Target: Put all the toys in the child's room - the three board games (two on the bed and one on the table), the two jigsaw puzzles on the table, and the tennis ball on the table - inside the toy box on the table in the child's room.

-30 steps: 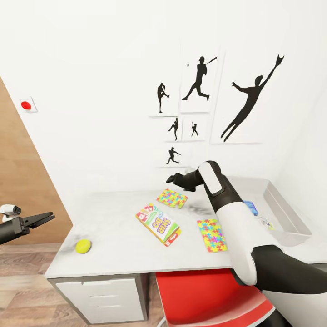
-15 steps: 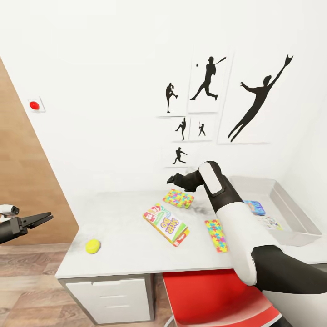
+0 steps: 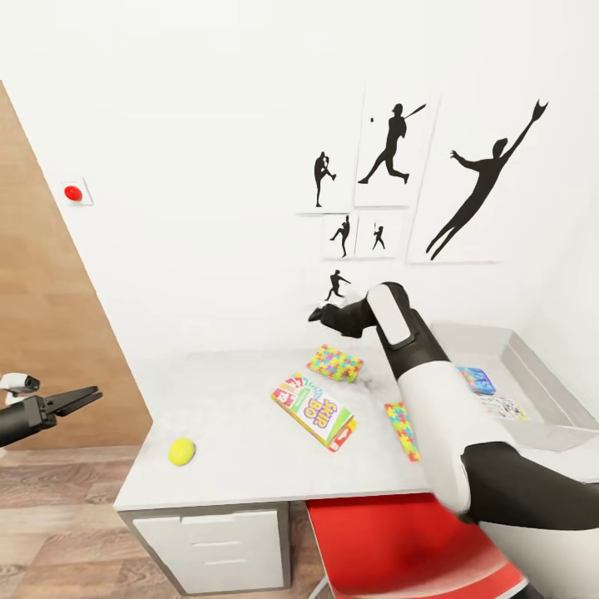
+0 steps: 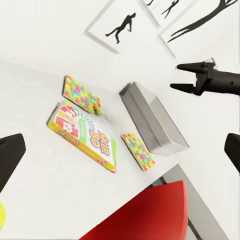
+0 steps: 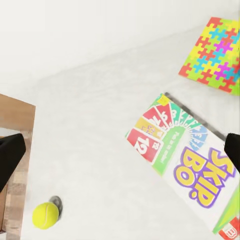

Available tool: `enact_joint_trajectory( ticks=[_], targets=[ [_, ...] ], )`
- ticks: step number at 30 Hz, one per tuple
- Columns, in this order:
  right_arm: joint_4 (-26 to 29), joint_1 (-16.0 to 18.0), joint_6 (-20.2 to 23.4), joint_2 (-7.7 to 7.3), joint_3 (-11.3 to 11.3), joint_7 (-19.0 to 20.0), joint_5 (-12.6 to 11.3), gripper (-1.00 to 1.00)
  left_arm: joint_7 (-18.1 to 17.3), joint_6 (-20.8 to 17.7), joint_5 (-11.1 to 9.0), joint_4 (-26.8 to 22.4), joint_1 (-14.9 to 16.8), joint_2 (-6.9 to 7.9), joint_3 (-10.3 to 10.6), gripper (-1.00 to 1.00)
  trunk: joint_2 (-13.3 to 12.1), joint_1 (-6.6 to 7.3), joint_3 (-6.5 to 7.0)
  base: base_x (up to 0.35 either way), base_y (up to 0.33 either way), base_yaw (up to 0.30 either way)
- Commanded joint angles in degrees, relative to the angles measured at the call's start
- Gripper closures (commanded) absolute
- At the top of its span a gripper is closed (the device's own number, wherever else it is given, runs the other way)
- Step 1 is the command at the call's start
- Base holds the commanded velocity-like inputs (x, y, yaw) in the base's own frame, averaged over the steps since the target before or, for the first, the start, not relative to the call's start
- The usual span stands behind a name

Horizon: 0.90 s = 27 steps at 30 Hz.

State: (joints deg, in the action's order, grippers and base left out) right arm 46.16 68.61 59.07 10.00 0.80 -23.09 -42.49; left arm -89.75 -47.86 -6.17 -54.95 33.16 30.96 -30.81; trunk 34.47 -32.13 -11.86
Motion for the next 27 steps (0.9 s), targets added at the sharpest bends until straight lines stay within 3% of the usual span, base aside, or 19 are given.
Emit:
enact_joint_trajectory(
  ticks=[1,10,27],
  targets=[
    [0.37,0.38,0.36,0.0,0.07,-0.92,-0.52,-1.0,-0.25,-0.64,0.11,-0.19,-0.01,-0.07,-0.05,-1.0,0.08,-0.02,-0.1,0.0,0.0,0.0],
    [1.42,3.22,-2.59,0.0,0.33,-2.5,-0.49,-1.0,-0.25,-0.09,0.19,-0.49,-0.1,-0.36,-0.12,-1.0,0.08,-0.02,-0.1,0.0,0.0,0.0],
    [1.48,3.32,-3.45,0.0,0.53,-2.58,-0.49,-1.0,-0.25,-0.04,0.27,-0.51,-0.11,-0.38,-0.12,-1.0,0.08,-0.02,-0.1,0.0,0.0,0.0]
  ],
)
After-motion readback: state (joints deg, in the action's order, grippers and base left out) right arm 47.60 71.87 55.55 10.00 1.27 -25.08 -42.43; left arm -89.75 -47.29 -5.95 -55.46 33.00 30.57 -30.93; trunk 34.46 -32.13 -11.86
